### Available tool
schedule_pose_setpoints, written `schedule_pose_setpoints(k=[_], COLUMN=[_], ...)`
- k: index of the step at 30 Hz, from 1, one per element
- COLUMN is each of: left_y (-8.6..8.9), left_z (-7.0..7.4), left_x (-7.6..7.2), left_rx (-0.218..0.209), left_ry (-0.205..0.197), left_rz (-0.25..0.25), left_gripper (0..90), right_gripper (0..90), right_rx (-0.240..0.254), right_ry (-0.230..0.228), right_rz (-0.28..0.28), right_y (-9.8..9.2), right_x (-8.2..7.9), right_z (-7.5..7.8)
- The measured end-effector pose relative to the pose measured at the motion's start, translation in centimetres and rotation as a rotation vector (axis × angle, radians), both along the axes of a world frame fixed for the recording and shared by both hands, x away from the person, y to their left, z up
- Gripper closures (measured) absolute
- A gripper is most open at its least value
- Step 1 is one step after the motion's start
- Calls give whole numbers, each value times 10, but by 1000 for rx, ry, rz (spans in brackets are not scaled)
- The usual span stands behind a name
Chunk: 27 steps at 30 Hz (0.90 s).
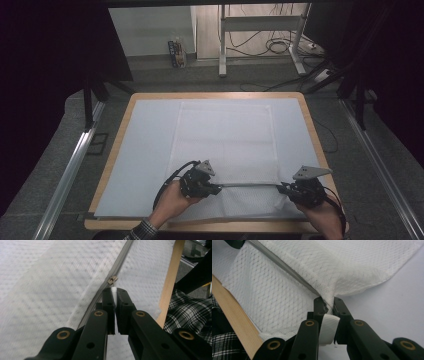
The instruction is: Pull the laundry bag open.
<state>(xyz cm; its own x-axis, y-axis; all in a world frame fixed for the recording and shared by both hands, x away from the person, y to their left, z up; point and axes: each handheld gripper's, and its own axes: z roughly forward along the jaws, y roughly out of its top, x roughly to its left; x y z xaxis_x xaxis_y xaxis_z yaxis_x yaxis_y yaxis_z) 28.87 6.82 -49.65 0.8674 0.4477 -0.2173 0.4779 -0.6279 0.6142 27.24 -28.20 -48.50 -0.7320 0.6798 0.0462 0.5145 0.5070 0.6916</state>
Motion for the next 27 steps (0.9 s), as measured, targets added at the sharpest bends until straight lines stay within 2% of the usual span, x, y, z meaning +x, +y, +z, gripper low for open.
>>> schedule_pose_setpoints(k=[10,16,27], left_y=[16,23,39], left_z=[0,-5,-5], left_x=[-3,-5,-9], left_rx=[-11,3,-10], left_ry=[9,18,26], left_rz=[29,41,68], left_gripper=[876,876,876], right_gripper=[817,816,816], right_rx=[2,-2,0], right_ry=[-3,-3,-4], right_rz=[-6,-6,-3], right_y=[-2,-2,-1], right_x=[0,0,0], right_z=[0,0,0])
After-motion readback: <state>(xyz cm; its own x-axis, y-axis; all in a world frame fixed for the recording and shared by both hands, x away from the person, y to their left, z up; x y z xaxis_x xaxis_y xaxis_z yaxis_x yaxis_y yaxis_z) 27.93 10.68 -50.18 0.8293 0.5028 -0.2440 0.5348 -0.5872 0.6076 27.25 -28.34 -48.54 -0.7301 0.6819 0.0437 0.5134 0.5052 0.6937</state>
